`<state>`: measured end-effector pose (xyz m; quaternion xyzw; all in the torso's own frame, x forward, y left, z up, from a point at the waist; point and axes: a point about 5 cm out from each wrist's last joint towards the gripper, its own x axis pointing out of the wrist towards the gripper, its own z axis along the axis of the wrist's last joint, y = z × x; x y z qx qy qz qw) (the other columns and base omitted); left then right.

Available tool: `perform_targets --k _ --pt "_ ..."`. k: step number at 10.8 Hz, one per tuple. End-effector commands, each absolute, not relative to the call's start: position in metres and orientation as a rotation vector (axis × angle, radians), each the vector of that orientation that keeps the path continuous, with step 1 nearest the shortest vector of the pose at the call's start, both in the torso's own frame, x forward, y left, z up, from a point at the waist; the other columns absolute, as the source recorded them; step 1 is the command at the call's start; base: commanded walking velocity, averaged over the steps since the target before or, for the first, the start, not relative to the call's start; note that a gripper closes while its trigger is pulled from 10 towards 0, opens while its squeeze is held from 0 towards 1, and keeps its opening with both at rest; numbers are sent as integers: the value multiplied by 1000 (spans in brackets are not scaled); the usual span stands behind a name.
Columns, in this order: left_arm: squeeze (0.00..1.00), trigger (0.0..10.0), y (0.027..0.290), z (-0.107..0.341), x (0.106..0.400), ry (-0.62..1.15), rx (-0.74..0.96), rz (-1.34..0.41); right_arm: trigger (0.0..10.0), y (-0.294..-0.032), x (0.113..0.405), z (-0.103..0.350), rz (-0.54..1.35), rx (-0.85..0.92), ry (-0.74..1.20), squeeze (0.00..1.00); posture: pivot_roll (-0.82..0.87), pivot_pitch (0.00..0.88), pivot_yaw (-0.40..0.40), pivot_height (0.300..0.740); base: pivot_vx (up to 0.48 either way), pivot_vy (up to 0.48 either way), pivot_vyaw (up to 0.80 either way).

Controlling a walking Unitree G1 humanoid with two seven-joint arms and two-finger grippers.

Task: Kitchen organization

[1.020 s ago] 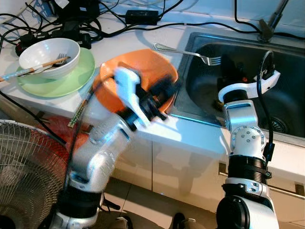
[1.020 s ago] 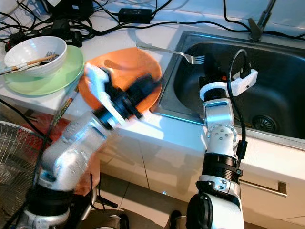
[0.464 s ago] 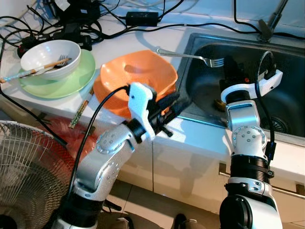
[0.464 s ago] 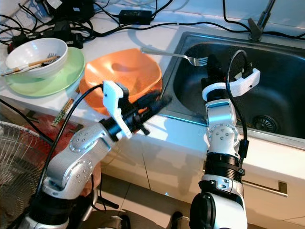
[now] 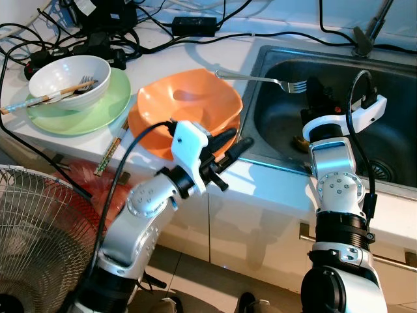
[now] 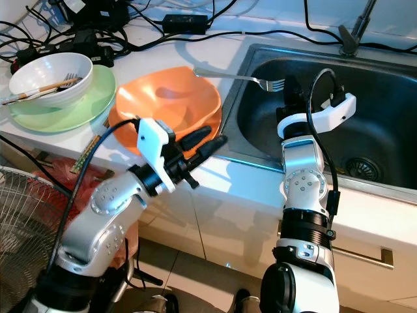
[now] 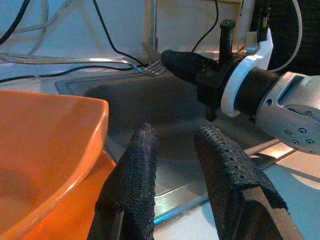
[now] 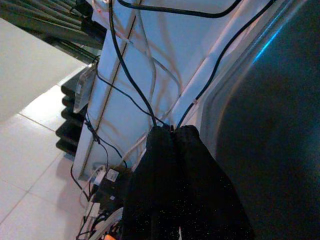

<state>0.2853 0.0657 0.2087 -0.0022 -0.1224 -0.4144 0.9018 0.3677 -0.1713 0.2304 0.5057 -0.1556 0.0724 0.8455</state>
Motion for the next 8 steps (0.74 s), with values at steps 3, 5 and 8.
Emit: perform_targets --k 3,5,8 --pt "0 10000 59 209 287 -220 2 -873 10000 -180 369 225 92 932 -326 0 112 179 40 740 0 0 0" --pt "0 10000 60 210 287 -223 -6 -873 10000 -182 369 222 47 828 -320 0 113 180 41 740 0 0 0" --pt "0 10000 59 210 285 -221 -14 -881 10000 -194 368 224 -27 908 -373 0 110 182 41 740 0 0 0"
